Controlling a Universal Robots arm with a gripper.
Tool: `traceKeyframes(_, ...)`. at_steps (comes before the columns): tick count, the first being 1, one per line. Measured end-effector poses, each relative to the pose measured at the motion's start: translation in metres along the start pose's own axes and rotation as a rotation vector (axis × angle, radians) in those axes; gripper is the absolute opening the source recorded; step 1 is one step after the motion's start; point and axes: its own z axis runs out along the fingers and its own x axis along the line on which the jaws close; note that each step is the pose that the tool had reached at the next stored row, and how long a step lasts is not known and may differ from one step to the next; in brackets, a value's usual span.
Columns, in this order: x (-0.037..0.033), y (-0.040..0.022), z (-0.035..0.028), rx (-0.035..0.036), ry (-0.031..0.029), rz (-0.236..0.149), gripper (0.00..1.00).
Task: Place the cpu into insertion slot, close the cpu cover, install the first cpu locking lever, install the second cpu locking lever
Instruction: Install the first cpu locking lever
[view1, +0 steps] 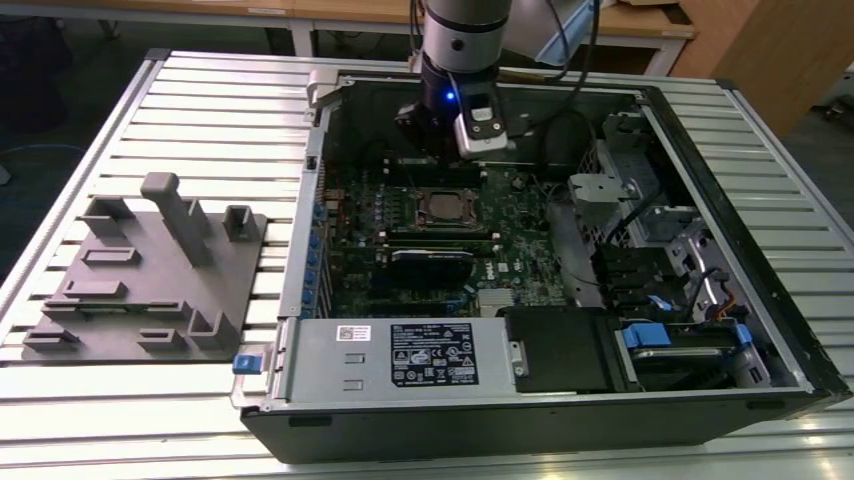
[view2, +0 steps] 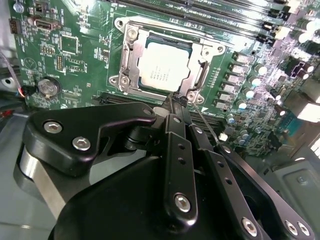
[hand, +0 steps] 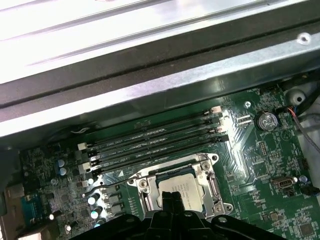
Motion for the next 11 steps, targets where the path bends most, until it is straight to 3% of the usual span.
traceKeyframes(8,0.0003,-0.0001,0.0000,0.0009,0.0087,-0.115,0.10)
traceKeyframes(11,0.0003,-0.0001,0.0000,0.0011,0.0102,-0.136,0.10)
